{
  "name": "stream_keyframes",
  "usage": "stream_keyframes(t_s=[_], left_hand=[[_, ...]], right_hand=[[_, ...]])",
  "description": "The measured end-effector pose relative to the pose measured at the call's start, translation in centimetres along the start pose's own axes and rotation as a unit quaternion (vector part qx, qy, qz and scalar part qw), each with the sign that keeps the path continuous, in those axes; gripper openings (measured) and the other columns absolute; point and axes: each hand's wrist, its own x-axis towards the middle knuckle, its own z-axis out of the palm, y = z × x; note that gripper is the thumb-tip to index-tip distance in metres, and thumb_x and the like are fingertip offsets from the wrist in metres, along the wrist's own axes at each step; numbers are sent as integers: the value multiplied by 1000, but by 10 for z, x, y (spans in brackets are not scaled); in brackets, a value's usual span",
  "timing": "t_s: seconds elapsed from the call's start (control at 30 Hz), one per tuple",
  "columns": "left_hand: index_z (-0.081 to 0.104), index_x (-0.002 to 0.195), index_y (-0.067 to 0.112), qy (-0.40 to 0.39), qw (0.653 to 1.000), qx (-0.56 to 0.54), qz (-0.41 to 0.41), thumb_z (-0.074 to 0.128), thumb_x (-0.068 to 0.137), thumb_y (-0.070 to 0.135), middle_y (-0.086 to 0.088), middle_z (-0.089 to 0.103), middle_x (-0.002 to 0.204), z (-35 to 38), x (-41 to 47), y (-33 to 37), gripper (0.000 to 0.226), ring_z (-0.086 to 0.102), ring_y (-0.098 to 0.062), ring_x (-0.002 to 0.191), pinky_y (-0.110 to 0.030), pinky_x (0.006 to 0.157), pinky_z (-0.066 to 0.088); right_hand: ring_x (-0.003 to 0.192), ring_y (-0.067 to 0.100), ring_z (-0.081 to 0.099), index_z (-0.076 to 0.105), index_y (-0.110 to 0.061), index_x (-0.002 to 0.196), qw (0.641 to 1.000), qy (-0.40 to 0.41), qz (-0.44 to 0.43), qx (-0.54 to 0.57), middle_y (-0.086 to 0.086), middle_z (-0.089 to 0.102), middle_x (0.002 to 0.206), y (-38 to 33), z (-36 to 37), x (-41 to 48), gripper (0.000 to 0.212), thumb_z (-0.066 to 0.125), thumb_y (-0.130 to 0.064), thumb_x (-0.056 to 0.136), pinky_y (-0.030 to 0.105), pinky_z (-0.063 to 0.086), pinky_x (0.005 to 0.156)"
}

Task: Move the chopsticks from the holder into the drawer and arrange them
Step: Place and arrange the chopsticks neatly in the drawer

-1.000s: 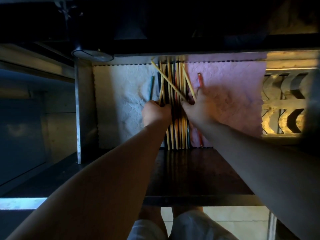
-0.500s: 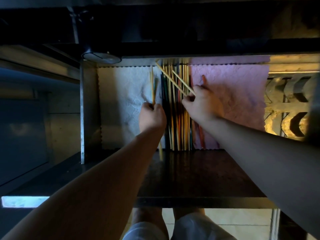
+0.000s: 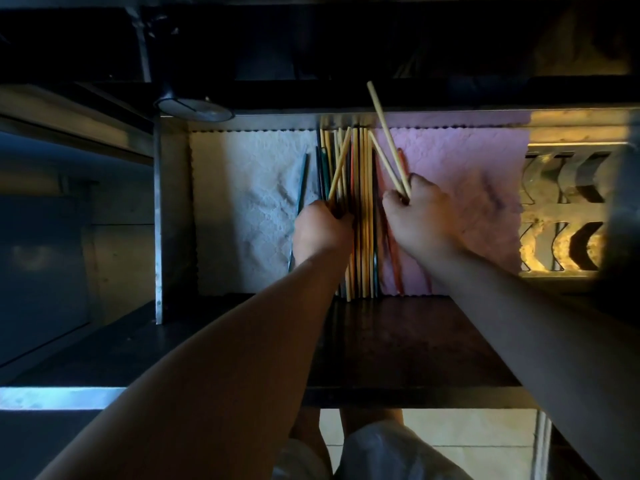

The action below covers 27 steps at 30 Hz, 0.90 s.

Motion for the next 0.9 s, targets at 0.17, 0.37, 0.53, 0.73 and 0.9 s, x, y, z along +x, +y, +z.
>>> stream_keyframes(t_s=[0.17,0.37,0.53,0.73,0.9], left_hand=[[69,96,11,-13,1000,4,-23,63,81,27,-6,66,83,3,2,6,22,62,-27,74,-30,66,52],[67,79,14,-43,996,-63,-43,62,89,33,-4,64,69,-10,6,-3,22,66,-28,72,-29,61,51],[64,88,15,-34,994,-90,-47,49,94,25,-1,60,72,-27,5,-14,19,57,-20,67,-27,61,39],[55,78,14,-30,985,-160,-64,37,76,27,-7,53,65,-32,5,-16,22,56,-32,63,-42,62,52],[65,86,10,-24,987,-152,-52,53,88,20,-5,56,66,-31,5,-17,16,50,-19,53,-26,50,42]], right_hand=[[54,13,46,53,-12,78,999,-2,35,33,-1,48,62,4,-2,1,17,52,-24,90,23,31,48],[49,5,41,53,-13,81,995,-46,46,73,0,46,62,2,-2,0,13,56,-19,92,7,30,35],[49,9,45,62,-8,95,990,-60,108,62,-2,48,61,4,11,10,24,50,-29,98,14,33,34],[99,34,64,64,-3,110,993,-39,109,5,18,67,105,-2,32,14,37,48,-34,97,30,46,80],[88,32,68,68,-13,97,994,-5,101,41,12,71,95,-14,43,13,22,59,-30,86,41,57,82]])
